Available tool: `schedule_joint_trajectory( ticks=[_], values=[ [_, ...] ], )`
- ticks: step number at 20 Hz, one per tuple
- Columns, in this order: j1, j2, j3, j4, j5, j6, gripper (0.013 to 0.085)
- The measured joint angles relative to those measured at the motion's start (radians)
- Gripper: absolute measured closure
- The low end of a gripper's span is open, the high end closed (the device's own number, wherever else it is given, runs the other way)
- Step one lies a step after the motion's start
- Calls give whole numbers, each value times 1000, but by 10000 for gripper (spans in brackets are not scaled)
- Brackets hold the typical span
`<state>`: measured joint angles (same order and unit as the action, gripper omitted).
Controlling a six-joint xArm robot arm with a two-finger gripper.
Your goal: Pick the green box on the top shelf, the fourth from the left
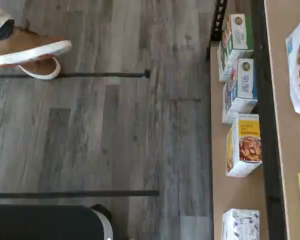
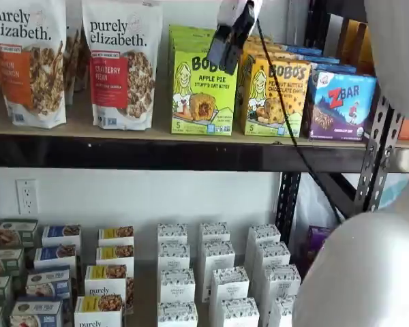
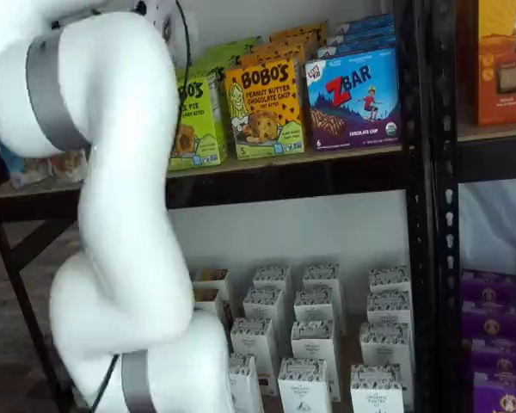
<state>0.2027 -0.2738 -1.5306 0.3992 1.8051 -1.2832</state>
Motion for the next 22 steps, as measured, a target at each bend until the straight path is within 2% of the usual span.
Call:
schedule_joint_trajectory(
  ticks=[2, 5, 9, 13, 18, 22],
  values=[
    [19, 0, -2, -50, -13, 9, 130],
    [22, 4, -1, -64, -21, 9, 130],
    [12, -8, 24, -36, -57, 0, 130],
    [4, -46, 81, 13, -151, -9, 130],
    [5, -50, 87, 29, -200, -8, 130],
    [1, -69, 121, 44, -292, -15, 130]
  ],
)
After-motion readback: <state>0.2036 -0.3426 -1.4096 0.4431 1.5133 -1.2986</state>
